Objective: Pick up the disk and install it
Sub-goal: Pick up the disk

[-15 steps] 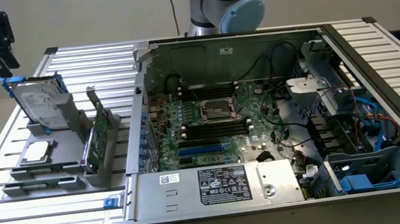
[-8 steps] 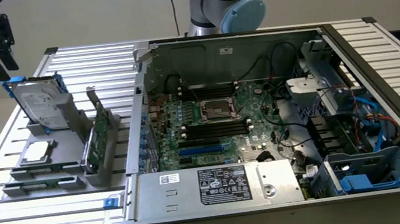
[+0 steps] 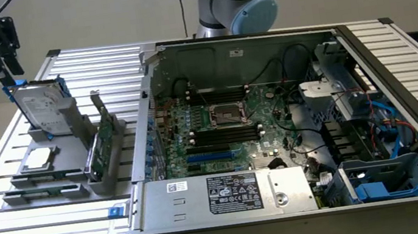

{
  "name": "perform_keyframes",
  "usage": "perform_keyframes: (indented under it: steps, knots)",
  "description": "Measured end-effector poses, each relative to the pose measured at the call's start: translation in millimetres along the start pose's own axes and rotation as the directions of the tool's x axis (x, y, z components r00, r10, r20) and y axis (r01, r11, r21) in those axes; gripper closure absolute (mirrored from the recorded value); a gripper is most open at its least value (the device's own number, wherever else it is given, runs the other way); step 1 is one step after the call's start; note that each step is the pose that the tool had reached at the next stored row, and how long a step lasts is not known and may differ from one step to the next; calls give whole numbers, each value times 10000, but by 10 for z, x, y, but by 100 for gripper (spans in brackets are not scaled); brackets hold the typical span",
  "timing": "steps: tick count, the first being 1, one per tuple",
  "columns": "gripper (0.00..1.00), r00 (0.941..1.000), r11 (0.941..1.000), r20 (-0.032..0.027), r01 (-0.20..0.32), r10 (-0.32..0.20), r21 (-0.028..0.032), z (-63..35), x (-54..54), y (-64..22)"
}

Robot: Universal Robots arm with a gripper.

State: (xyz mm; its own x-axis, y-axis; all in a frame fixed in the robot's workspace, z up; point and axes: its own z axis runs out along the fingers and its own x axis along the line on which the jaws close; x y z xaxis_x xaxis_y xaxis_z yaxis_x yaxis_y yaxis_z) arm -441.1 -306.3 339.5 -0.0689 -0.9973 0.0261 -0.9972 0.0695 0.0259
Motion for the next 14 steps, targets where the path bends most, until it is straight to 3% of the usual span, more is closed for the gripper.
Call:
perform_keyframes:
  steps: [6, 7, 8, 14]
  knots:
    - [56, 9999, 9999, 7, 150, -150, 3, 26, -3, 1]
    - [50, 9999, 9999, 15, 164, -164, 3, 29, -4, 1]
    - [50, 9998, 9998, 28, 176, -176, 7, 38, -3, 0]
    - [50, 9997, 9997, 50, 228, -228, 3, 141, -4, -3]
